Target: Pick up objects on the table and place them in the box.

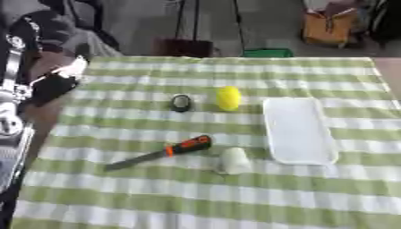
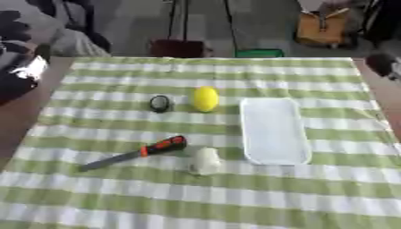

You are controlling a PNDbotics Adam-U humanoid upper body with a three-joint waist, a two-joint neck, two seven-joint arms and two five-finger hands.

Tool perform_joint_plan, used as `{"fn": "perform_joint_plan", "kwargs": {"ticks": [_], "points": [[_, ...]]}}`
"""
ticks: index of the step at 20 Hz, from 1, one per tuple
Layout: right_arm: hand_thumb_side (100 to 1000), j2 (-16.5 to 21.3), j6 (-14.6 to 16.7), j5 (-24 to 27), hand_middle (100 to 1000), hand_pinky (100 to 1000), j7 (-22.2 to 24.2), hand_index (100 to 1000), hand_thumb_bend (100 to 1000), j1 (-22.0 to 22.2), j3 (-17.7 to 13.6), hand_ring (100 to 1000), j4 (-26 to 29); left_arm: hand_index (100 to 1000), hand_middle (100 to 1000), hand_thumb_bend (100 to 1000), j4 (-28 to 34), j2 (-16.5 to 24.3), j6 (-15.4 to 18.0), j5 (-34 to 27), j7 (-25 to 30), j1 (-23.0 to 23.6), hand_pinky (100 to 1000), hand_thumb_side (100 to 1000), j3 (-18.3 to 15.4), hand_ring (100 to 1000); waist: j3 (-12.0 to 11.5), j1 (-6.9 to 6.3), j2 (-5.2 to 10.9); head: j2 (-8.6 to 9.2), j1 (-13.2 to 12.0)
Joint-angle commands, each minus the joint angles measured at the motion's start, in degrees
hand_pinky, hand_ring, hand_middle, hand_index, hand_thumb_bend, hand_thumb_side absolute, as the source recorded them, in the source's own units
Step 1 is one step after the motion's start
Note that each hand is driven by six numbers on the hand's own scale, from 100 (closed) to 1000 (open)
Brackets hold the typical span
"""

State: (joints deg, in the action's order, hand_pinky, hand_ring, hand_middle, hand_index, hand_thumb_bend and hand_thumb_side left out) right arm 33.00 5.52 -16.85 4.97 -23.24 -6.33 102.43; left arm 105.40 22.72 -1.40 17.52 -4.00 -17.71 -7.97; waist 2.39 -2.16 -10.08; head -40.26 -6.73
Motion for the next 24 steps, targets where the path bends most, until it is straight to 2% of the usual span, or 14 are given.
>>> {"fn": "perform_joint_plan", "kwargs": {"ticks": [1,2,5,15,16,18,24], "points": [[534,1.18,0.05,-0.47,670,533,-0.20,851,702,-0.88,-0.68,592,0.39,692,826,165,0.67,2.20,-0.04,-0.01,-0.31,-0.91,650,150,-0.08,707,0.02,0.09,0.97,0.60,-0.07],[534,1.17,0.05,-0.47,669,532,-0.20,850,701,-0.88,-0.68,592,0.39,693,826,131,0.63,2.26,-0.05,-0.01,-0.30,-0.93,649,130,-0.02,706,0.02,0.11,0.99,0.60,-0.09],[534,1.18,0.04,-0.46,669,533,-0.24,850,701,-0.90,-0.71,592,0.38,695,826,133,0.58,2.36,-0.02,-0.01,-0.22,-0.98,649,133,0.03,707,0.01,0.15,1.00,0.67,-0.11],[531,1.20,0.00,-0.52,669,532,-0.25,850,701,-0.91,-0.70,592,0.36,732,826,158,0.53,2.62,-0.02,-0.04,-0.13,-1.12,646,137,0.19,708,0.03,0.10,0.89,0.50,-0.10],[531,1.21,0.00,-0.52,669,532,-0.23,850,701,-0.90,-0.68,592,0.35,741,828,183,0.35,2.94,-0.12,0.01,0.12,-1.26,648,144,0.44,711,0.08,0.07,0.91,0.45,-0.11],[531,1.25,0.00,-0.53,669,532,-0.18,850,700,-0.88,-0.64,592,0.31,743,830,196,-0.31,3.85,-0.47,0.26,1.12,-1.91,650,146,1.17,713,0.17,0.01,0.96,0.35,-0.12],[529,1.22,0.06,-0.45,668,531,0.26,850,700,-0.83,-0.22,591,0.03,790,839,267,-5.70,9.40,-1.16,2.00,6.56,-7.10,679,167,6.81,739,0.79,-0.40,1.32,-0.08,-0.53]]}}
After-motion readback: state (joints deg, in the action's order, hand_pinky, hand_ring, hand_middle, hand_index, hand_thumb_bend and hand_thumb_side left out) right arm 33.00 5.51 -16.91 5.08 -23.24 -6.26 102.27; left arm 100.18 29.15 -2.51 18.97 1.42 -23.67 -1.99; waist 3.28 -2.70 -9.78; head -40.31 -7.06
